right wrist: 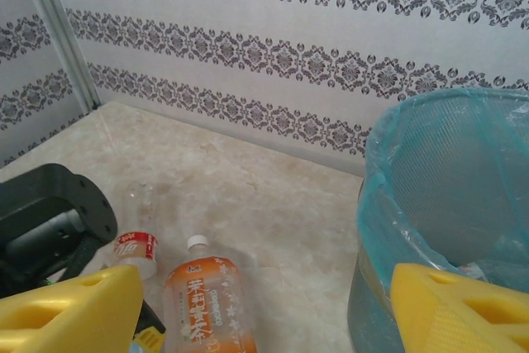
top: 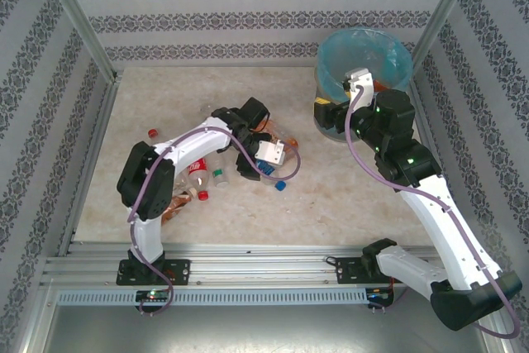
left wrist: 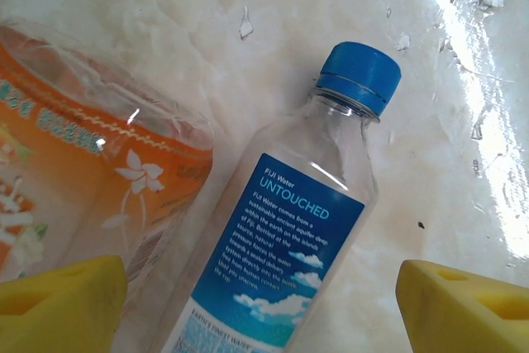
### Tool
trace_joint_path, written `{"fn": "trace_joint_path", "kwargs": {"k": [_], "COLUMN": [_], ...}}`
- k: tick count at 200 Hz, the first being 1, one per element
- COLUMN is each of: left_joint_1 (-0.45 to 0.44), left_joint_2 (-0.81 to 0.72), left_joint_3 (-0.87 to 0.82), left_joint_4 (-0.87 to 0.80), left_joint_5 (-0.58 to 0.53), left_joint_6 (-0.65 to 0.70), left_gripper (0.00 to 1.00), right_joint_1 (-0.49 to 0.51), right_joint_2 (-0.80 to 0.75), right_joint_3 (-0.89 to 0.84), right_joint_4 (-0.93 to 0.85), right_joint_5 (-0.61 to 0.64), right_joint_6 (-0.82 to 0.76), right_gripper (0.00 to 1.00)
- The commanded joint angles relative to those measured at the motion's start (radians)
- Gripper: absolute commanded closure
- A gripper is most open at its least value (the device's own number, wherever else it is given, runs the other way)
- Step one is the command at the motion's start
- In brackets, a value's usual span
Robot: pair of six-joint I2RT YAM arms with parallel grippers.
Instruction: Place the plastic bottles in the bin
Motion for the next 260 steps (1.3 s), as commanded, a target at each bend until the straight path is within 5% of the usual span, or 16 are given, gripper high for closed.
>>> {"fn": "trace_joint_path", "kwargs": {"k": [1,96,226,260], "left_joint_1": [0.006,0.005,0.031,0.043], "left_joint_2": [0.041,0.117,0.126,0.130], "left_joint_3": [0.031,0.013,-0.049,-0.042], "left_joint_4": [-0.073,-0.032,-0.003,-0.030], "left_joint_5": [0.017,-0.147,-0.086,-0.069], "left_joint_6": [0.061,0.065,-0.025,-0.050], "left_gripper": [0.14,0.13,0.22,0.34], "right_joint_1": [-0.006,0.001,0.022,0.027], "right_joint_2": [-0.002,-0.002,-0.003,0.002], "right_joint_3": [0.003,-0.009,-0.006,-0.002], "right_joint_4": [0.003,0.007,0.001,-0.002], "right_joint_5": [-0.022,-0.019,-0.016,-0.018], "right_joint_6": [-0.018,-0.024,-0.034,-0.034], "right_gripper": [0.21,0.20,0.20,0.20]}}
